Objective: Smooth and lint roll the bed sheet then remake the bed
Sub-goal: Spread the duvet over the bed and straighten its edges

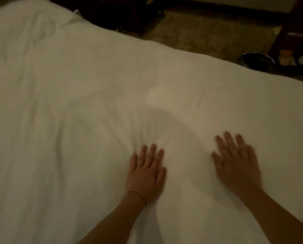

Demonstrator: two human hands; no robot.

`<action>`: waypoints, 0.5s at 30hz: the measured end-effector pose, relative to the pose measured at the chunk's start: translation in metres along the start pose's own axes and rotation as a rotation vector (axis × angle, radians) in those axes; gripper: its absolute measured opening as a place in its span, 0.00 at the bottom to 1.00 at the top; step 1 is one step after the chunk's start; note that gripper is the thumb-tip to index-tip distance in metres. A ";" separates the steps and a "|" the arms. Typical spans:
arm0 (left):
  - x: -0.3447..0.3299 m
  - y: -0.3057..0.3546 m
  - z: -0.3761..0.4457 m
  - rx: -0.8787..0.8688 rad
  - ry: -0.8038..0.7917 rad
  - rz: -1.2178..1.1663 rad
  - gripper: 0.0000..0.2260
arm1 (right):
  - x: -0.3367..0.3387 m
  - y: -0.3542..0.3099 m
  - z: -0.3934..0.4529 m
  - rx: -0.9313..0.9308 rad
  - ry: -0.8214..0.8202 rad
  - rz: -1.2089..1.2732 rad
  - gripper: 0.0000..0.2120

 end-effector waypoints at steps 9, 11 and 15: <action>-0.027 -0.064 -0.228 0.055 0.026 -0.001 0.27 | -0.049 -0.166 -0.279 0.306 -0.014 0.029 0.30; -0.038 -0.077 -0.290 0.085 0.037 -0.018 0.27 | -0.062 -0.189 -0.333 0.333 -0.007 0.040 0.30; -0.060 -0.101 -0.391 0.129 0.015 -0.042 0.26 | -0.084 -0.208 -0.427 0.514 -0.034 0.034 0.28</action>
Point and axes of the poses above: each hand's wrist, its own z-axis towards the middle knuckle, its own x-axis out of the back of the hand, y = z × x, the point moved 1 cm from there along z, towards the middle knuckle, and after that the axes turned 13 degrees about -x, right-handed, at the moved point
